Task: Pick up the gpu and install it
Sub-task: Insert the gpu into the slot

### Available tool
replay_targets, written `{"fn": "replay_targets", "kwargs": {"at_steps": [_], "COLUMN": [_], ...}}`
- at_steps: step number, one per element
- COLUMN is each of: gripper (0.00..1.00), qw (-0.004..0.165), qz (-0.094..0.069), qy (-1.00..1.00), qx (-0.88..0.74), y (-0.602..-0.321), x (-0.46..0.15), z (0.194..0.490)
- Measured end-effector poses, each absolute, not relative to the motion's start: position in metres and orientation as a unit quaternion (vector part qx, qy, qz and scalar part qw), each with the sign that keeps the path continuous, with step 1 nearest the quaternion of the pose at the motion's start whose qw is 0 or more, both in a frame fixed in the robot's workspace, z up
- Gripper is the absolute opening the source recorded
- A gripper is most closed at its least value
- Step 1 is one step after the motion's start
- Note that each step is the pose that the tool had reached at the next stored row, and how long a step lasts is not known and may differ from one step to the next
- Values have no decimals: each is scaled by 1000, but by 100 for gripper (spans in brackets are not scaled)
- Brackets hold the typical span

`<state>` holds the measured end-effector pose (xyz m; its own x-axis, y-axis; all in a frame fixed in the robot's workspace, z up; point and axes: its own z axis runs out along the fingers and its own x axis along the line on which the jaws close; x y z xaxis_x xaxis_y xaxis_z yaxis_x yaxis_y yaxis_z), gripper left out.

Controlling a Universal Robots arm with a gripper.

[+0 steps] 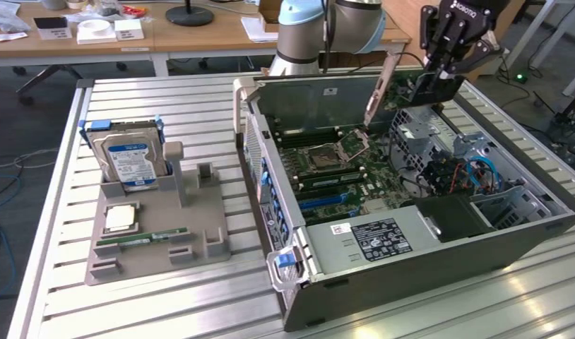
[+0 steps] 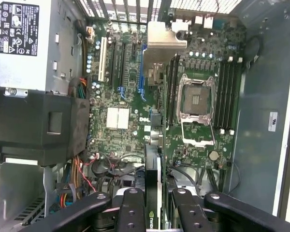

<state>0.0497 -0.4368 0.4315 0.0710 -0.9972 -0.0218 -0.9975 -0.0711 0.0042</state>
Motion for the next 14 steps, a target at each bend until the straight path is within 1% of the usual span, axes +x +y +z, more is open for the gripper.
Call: {"fn": "replay_targets", "kwargs": {"at_steps": [5, 7, 14], "gripper": [26, 26, 26], "qw": [7, 7, 7], "qz": [8, 8, 8], "qy": [681, 681, 681], "qx": [-732, -732, -732], "y": [-437, -437, -437], "x": [44, 40, 40], "z": [428, 419, 412]}}
